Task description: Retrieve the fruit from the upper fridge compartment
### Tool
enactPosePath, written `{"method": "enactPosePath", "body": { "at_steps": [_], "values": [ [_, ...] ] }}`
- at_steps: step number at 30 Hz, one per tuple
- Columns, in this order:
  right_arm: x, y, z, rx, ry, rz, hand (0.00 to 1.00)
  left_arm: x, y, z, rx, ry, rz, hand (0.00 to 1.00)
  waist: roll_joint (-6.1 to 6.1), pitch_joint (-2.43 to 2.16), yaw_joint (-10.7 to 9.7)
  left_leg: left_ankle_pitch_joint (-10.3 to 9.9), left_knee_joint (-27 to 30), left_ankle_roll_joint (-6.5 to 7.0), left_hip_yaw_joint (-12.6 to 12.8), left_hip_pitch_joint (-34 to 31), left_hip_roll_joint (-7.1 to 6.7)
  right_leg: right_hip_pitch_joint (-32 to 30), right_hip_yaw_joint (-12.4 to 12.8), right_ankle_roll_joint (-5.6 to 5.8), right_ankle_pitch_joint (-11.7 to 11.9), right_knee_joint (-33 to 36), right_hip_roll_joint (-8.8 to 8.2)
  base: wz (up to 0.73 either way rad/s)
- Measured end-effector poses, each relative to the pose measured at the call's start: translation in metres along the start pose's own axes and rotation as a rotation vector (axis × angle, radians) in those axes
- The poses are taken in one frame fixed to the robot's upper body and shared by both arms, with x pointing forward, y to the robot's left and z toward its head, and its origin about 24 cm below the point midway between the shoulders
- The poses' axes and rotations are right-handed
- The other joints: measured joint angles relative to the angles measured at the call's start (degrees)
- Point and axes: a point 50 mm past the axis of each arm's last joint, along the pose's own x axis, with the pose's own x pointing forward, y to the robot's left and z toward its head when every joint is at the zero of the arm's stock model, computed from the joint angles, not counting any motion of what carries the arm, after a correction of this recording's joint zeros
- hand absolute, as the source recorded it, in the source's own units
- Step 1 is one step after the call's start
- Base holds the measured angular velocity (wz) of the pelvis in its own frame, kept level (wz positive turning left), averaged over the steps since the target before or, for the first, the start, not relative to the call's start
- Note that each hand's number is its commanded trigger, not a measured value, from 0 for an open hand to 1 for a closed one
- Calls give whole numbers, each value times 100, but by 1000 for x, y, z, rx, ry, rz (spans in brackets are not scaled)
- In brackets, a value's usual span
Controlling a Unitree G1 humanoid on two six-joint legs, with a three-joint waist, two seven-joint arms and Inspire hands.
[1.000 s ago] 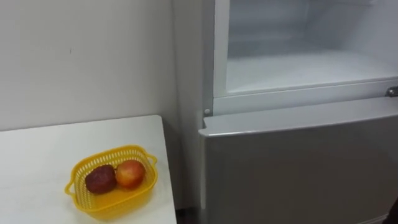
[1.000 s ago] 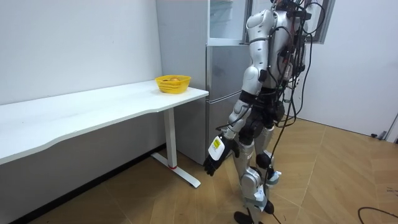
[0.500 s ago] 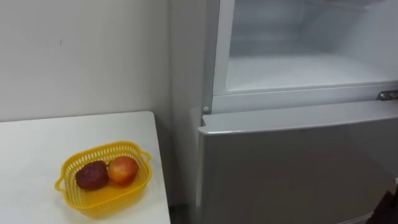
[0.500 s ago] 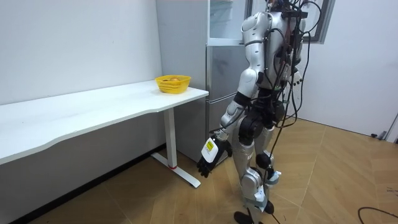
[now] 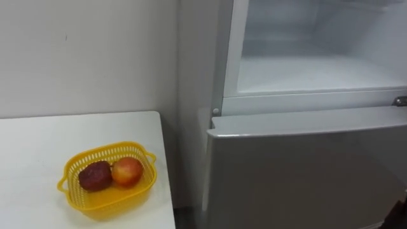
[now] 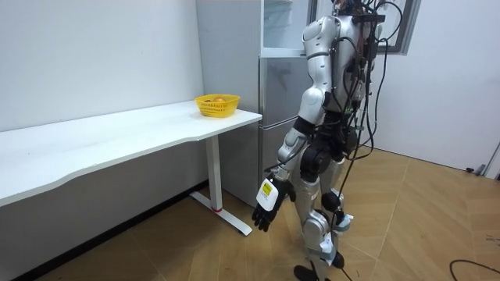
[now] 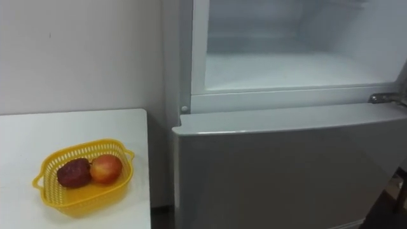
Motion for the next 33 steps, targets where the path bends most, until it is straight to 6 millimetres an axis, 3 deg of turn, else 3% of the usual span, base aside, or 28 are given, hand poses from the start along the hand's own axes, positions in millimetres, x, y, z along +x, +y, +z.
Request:
{"method": "enactPosePath", "body": {
  "at_steps": [8,15,24,33],
  "values": [
    [-7,25,11,23,-23,97,0,0,7,-5,-50,14,23,0,-56,-27,-25,0,7,0,-3,13,11,87,-54,-16,24,-79,42,1],
    [-18,56,11,56,-9,219,0,-1,7,-6,-56,18,25,0,-45,-37,-181,0,7,-1,-9,20,34,111,-129,-28,32,-66,44,2],
    [-26,71,-1,60,70,234,0,-5,11,-31,-97,86,43,0,-44,-37,-449,2,13,-5,-6,-11,29,86,-151,-27,28,-87,3,4],
    [-31,82,-2,73,81,245,0,-6,12,-34,-107,92,49,0,-22,-49,-537,3,11,-4,0,-50,16,50,-150,-18,21,-64,26,0]
  ]
}}
